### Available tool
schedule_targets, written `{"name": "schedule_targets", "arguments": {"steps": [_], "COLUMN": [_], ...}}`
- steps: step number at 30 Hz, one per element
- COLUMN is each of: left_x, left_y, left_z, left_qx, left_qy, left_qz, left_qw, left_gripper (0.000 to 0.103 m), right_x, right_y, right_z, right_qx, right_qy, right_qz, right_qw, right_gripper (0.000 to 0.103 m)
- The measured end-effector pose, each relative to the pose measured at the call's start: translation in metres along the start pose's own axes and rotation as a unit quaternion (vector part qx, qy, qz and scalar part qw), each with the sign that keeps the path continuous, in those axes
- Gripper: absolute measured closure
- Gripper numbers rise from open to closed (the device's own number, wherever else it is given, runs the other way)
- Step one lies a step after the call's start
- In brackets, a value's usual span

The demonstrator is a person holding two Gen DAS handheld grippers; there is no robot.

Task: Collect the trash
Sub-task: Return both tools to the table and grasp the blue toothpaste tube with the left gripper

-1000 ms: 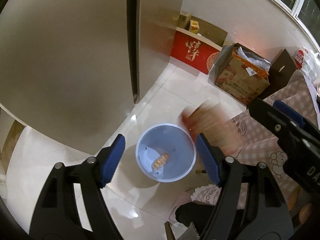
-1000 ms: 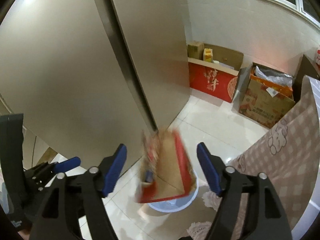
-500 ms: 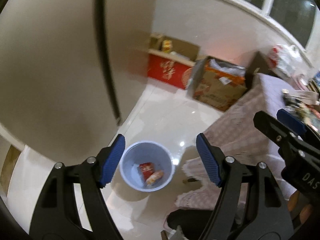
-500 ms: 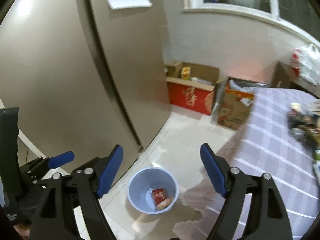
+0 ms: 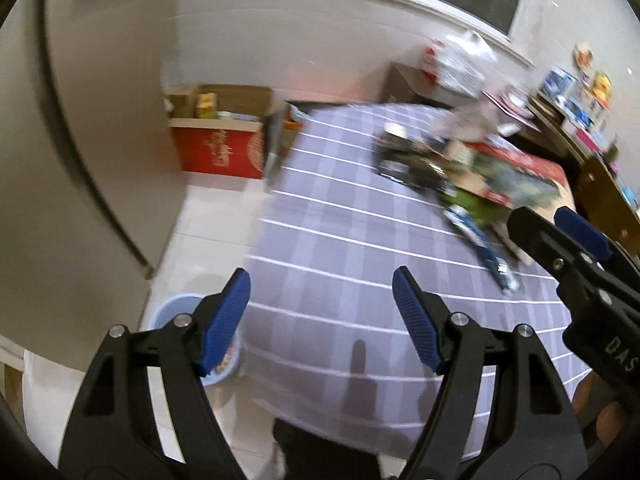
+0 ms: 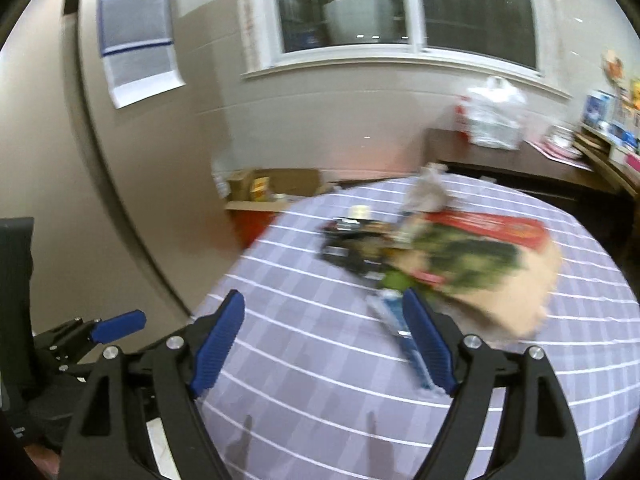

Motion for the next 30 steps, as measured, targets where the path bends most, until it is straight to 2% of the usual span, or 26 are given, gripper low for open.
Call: {"name": "schedule_targets", "arguments": {"steps": [4, 11, 17, 21, 23, 25, 27, 29, 30], "left_x": [-0.016, -0.042, -0.058, -0.062, -0.061, -0.064, -0.070, -0.072, -0.073], "left_y": [-0.006, -0.009, 0.002, 0.008, 0.010, 0.015, 0.019, 0.022, 0.023], "left_z": [-0.051, -0.113, -0.132, -0.139, -0.141, -0.138, -0.133, -0.129, -0.127], "left_qx": [-0.021, -0.048, -0.047, -0.049, -0.042, -0.027, -0.012, -0.007, -0.006], "left_qy": [-0.026, -0.023, -0.013, -0.019, -0.033, -0.030, -0.025, -0.010, -0.007], "left_qz": [0.026, 0.047, 0.046, 0.049, 0.049, 0.050, 0.055, 0.053, 0.053], "left_qw": [0.9991, 0.9975, 0.9978, 0.9974, 0.9974, 0.9979, 0.9981, 0.9985, 0.9985], "left_gripper": [0.030, 0.030, 0.031, 0.033, 0.033, 0.033, 0.044, 0.065, 0.068], "right_x": [0.016, 0.020, 0.009, 0.002, 0.001, -0.001, -0.004, -0.008, -0.010], "right_y": [-0.007, -0.013, -0.018, -0.015, -0.012, -0.010, -0.009, -0.008, -0.007], "right_z": [-0.047, -0.106, -0.137, -0.148, -0.149, -0.150, -0.151, -0.154, -0.155], "right_qx": [-0.008, -0.053, -0.093, -0.115, -0.120, -0.121, -0.126, -0.133, -0.135], "right_qy": [-0.044, -0.055, -0.039, -0.021, -0.017, -0.015, -0.009, -0.005, -0.003], "right_qz": [-0.015, -0.012, 0.005, 0.009, 0.006, 0.006, 0.009, 0.012, 0.014], "right_qw": [0.999, 0.997, 0.995, 0.993, 0.993, 0.992, 0.992, 0.991, 0.991], "right_gripper": [0.023, 0.023, 0.023, 0.023, 0.023, 0.023, 0.023, 0.023, 0.023]}}
Point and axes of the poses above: each gripper's, at about its wrist camera, not at the fingertips, and x roughly against the way its jaws point, z to its left, y to its top, the point moved 1 cm from there along -x, roughly the way its jaws point, and after that the axes turned 3 degrees about y, right-handed, at the moved point
